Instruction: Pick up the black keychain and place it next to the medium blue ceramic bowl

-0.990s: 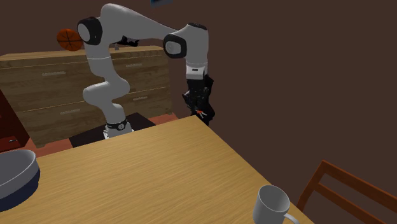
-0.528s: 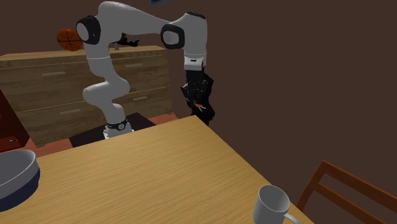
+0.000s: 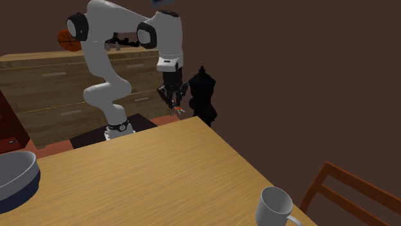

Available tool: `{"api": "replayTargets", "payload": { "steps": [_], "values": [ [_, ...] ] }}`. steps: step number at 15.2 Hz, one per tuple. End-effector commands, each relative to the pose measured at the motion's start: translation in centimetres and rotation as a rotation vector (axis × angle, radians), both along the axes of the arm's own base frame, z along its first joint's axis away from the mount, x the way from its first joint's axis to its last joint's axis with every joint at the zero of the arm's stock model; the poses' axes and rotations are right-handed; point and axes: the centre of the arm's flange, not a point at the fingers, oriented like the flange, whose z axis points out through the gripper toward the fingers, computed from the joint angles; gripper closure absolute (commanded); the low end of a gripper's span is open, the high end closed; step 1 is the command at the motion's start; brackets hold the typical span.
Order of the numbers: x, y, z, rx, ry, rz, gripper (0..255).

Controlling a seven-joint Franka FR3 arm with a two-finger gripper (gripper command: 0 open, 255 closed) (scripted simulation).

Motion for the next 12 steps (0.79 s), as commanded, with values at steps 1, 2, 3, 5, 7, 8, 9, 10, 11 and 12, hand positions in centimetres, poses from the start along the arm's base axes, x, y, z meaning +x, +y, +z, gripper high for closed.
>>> {"api": "replayTargets", "payload": {
  "steps": [1, 2, 3, 5, 7, 8, 9, 10, 11, 12],
  "values": [
    [-1.4, -2.1, -0.4, 0.001, 0.000, 0.001, 255],
    [-2.0, -3.2, -0.4, 0.001, 0.000, 0.001, 255],
    [-2.7, -4.4, -0.4, 0.001, 0.000, 0.001, 255],
    [-4.0, -6.7, -0.4, 0.001, 0.000, 0.001, 255],
    [-5.3, -9.0, -0.4, 0.001, 0.000, 0.001, 255],
    [-6.0, -10.1, -0.4, 0.001, 0.000, 0.001, 255],
    [-6.6, -11.3, -0.4, 0.001, 0.000, 0.001, 255],
    [-7.3, -12.4, -0.4, 0.001, 0.000, 0.001, 255],
    [-7.9, -13.5, -0.4, 0.001, 0.000, 0.001, 255],
    [-8.6, -14.7, -0.4, 0.001, 0.000, 0.001, 255]
  ]
}}
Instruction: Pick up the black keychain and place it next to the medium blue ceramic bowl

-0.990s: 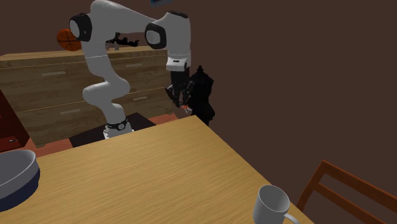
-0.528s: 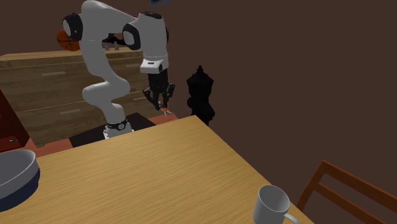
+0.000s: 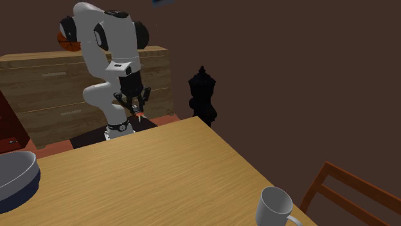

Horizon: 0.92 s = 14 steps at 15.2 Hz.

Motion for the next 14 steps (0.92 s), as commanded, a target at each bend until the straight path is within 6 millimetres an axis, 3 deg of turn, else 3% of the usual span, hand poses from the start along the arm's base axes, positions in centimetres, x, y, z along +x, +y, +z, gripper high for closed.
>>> {"api": "replayTargets", "payload": {
  "steps": [1, 14],
  "values": [
    [-1.4, -2.2, 0.0, 0.001, 0.000, 0.002, 255],
    [-10.0, -17.1, 0.0, 0.001, 0.000, 0.002, 255]
  ]
}}
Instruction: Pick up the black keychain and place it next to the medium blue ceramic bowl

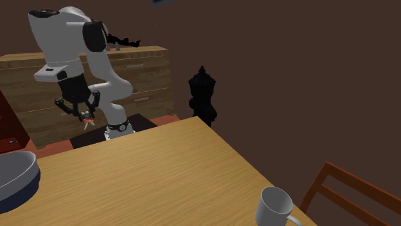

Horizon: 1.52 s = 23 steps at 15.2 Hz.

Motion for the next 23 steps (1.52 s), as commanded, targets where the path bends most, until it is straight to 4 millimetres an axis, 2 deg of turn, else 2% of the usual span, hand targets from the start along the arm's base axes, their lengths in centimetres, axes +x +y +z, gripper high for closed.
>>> {"api": "replayTargets", "payload": {
  "steps": [1, 23],
  "values": [
    [-1.1, -2.4, 0.1, -0.001, 0.000, 0.001, 255],
    [-15.6, -27.6, 0.1, -0.001, 0.000, 0.001, 255]
  ]
}}
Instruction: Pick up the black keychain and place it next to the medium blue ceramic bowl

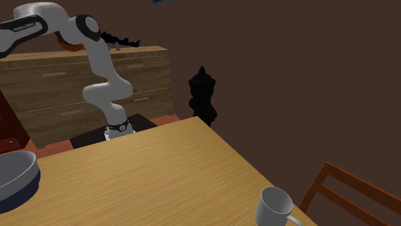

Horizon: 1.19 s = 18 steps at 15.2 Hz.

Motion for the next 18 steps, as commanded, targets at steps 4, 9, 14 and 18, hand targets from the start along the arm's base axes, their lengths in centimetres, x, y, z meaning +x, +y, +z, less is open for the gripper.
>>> {"api": "replayTargets", "payload": {
  "steps": [4, 9, 14, 18],
  "values": [
    [-2.1, -3.7, -1.2, -0.002, 0.001, 0.002, 255],
    [-2.1, -3.7, -3.9, -0.002, 0.001, 0.002, 255],
    [-2.1, -3.7, -6.5, -0.002, 0.001, 0.002, 255],
    [-2.1, -3.7, -8.6, -0.002, 0.001, 0.002, 255]
  ]
}}
